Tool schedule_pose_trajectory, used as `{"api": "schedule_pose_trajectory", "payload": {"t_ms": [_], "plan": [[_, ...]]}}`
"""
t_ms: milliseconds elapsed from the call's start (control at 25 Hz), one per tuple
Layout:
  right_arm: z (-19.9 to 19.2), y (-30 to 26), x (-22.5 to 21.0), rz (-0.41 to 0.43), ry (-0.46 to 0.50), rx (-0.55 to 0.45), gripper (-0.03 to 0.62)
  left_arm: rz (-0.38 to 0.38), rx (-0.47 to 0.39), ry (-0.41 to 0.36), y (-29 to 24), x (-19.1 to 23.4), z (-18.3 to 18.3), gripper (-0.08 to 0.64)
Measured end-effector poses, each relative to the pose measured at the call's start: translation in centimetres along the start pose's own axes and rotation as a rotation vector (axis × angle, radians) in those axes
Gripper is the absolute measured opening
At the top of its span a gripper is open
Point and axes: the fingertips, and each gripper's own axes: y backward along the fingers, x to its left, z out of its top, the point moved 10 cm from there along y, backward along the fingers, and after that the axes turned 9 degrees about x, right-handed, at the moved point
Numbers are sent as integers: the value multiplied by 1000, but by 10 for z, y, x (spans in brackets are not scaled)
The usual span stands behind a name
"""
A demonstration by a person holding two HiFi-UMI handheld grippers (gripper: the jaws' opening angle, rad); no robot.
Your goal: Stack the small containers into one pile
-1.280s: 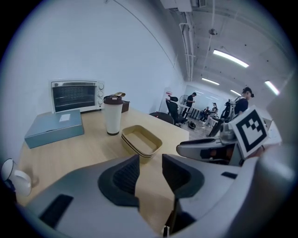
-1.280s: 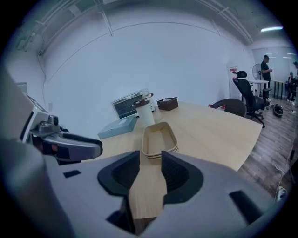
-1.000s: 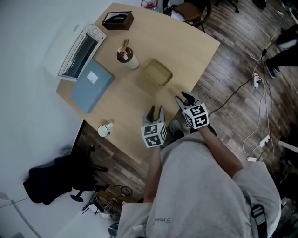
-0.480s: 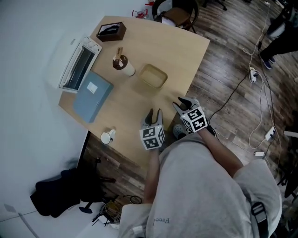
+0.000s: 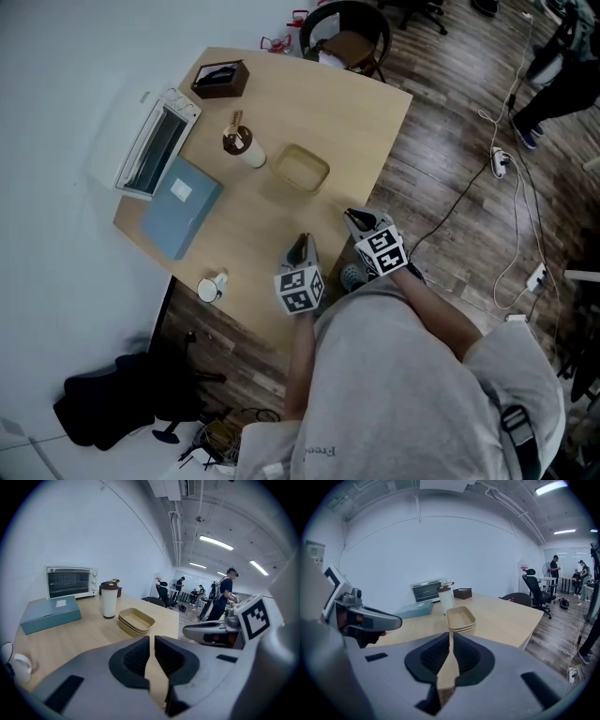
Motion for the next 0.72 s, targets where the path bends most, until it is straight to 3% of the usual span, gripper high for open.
{"api": "schedule_pose_trajectory", "payload": {"t_ms": [240, 720], "plan": [[0, -2, 3, 19, -8, -7, 5, -47, -11, 21, 3, 3, 2, 5], [-7, 6, -5, 0, -8, 1, 3, -54, 4, 21, -3, -1, 2, 6]]}}
